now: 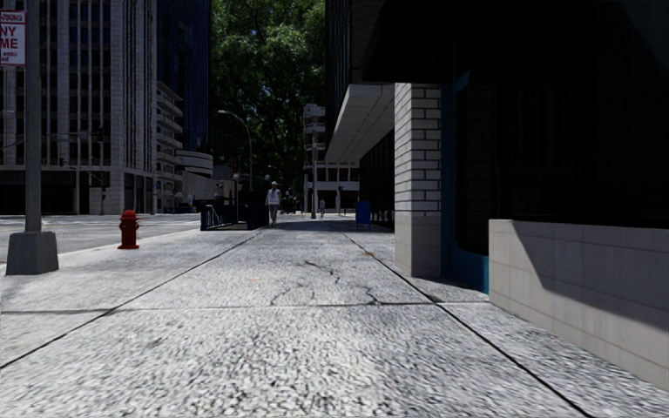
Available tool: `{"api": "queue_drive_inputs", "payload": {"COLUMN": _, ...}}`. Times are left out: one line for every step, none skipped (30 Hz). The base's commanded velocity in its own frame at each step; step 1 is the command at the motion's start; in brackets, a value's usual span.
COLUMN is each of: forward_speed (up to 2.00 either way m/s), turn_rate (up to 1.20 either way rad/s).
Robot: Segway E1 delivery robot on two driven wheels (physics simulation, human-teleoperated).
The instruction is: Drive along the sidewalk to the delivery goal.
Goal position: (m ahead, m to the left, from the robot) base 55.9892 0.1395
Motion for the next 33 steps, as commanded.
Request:
{"api": "queue_drive_inputs", "payload": {"forward_speed": 2.00, "turn_rate": 0.00}}
{"api": "queue_drive_inputs", "payload": {"forward_speed": 2.00, "turn_rate": 0.00}}
{"api": "queue_drive_inputs", "payload": {"forward_speed": 2.00, "turn_rate": 0.00}}
{"api": "queue_drive_inputs", "payload": {"forward_speed": 2.00, "turn_rate": 0.00}}
{"api": "queue_drive_inputs", "payload": {"forward_speed": 2.00, "turn_rate": 0.00}}
{"api": "queue_drive_inputs", "payload": {"forward_speed": 2.00, "turn_rate": 0.00}}
{"api": "queue_drive_inputs", "payload": {"forward_speed": 2.00, "turn_rate": 0.00}}
{"api": "queue_drive_inputs", "payload": {"forward_speed": 2.00, "turn_rate": 0.00}}
{"api": "queue_drive_inputs", "payload": {"forward_speed": 2.00, "turn_rate": 0.00}}
{"api": "queue_drive_inputs", "payload": {"forward_speed": 2.00, "turn_rate": 0.00}}
{"api": "queue_drive_inputs", "payload": {"forward_speed": 2.00, "turn_rate": 0.00}}
{"api": "queue_drive_inputs", "payload": {"forward_speed": 2.00, "turn_rate": 0.00}}
{"api": "queue_drive_inputs", "payload": {"forward_speed": 2.00, "turn_rate": 0.00}}
{"api": "queue_drive_inputs", "payload": {"forward_speed": 2.00, "turn_rate": 0.00}}
{"api": "queue_drive_inputs", "payload": {"forward_speed": 2.00, "turn_rate": 0.00}}
{"api": "queue_drive_inputs", "payload": {"forward_speed": 2.00, "turn_rate": 0.00}}
{"api": "queue_drive_inputs", "payload": {"forward_speed": 2.00, "turn_rate": 0.00}}
{"api": "queue_drive_inputs", "payload": {"forward_speed": 2.00, "turn_rate": 0.00}}
{"api": "queue_drive_inputs", "payload": {"forward_speed": 2.00, "turn_rate": 0.00}}
{"api": "queue_drive_inputs", "payload": {"forward_speed": 2.00, "turn_rate": 0.00}}
{"api": "queue_drive_inputs", "payload": {"forward_speed": 2.00, "turn_rate": 0.00}}
{"api": "queue_drive_inputs", "payload": {"forward_speed": 2.00, "turn_rate": 0.00}}
{"api": "queue_drive_inputs", "payload": {"forward_speed": 2.00, "turn_rate": 0.00}}
{"api": "queue_drive_inputs", "payload": {"forward_speed": 2.00, "turn_rate": 0.00}}
{"api": "queue_drive_inputs", "payload": {"forward_speed": 2.00, "turn_rate": 0.00}}
{"api": "queue_drive_inputs", "payload": {"forward_speed": 2.00, "turn_rate": 0.00}}
{"api": "queue_drive_inputs", "payload": {"forward_speed": 2.00, "turn_rate": 0.00}}
{"api": "queue_drive_inputs", "payload": {"forward_speed": 2.00, "turn_rate": 0.00}}
{"api": "queue_drive_inputs", "payload": {"forward_speed": 2.00, "turn_rate": 0.00}}
{"api": "queue_drive_inputs", "payload": {"forward_speed": 2.00, "turn_rate": 0.00}}
{"api": "queue_drive_inputs", "payload": {"forward_speed": 2.00, "turn_rate": 0.00}}
{"api": "queue_drive_inputs", "payload": {"forward_speed": 2.00, "turn_rate": 0.00}}
{"api": "queue_drive_inputs", "payload": {"forward_speed": 2.00, "turn_rate": 0.00}}
